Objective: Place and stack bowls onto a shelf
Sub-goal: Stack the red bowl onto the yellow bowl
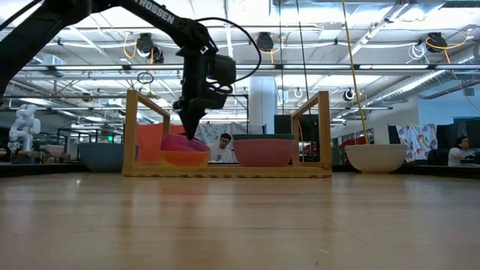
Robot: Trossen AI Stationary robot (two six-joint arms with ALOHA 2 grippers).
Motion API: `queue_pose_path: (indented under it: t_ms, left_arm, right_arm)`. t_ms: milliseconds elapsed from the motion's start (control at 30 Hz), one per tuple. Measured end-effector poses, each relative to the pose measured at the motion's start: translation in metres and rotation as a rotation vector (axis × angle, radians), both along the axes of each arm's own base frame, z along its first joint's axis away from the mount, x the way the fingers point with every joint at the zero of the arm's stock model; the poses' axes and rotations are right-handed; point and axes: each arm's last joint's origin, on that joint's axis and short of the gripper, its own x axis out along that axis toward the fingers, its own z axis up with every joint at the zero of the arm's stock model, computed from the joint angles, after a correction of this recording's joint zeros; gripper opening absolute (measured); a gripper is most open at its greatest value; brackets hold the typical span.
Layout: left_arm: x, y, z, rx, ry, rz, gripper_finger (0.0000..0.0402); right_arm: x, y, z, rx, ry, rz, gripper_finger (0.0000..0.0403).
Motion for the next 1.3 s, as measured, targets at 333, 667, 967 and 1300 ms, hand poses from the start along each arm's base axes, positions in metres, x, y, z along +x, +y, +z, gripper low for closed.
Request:
queue_pose_path:
  t_ms: [333, 667, 967, 1300]
  left_arm:
    - [-0.004, 0.008, -0.003, -0.010, -0.021, 0.011, 0.0001]
    - [-0.007, 0.013, 0.000, -0.149, -0.136, 0.014, 0.0001]
    - [-0.024, 0.037, 0.000, -0.209, -0.211, 0.208, 0.0001]
    - [-0.033, 0.045, 0.000, -0.193, -0.193, 0.286, 0.0001]
  right_arm:
    - [0.001, 0.000, 0.002, -0.008, -0.015, 0.001, 0.0125]
    - [0.001, 0.000, 0.001, -0.008, -0.014, 0.001, 0.0125]
    - [0.001, 0.000, 0.001, -0.007, -0.013, 0.001, 0.0125]
    - [0.001, 0.000, 0.001, -0.007, -0.012, 0.002, 0.0125]
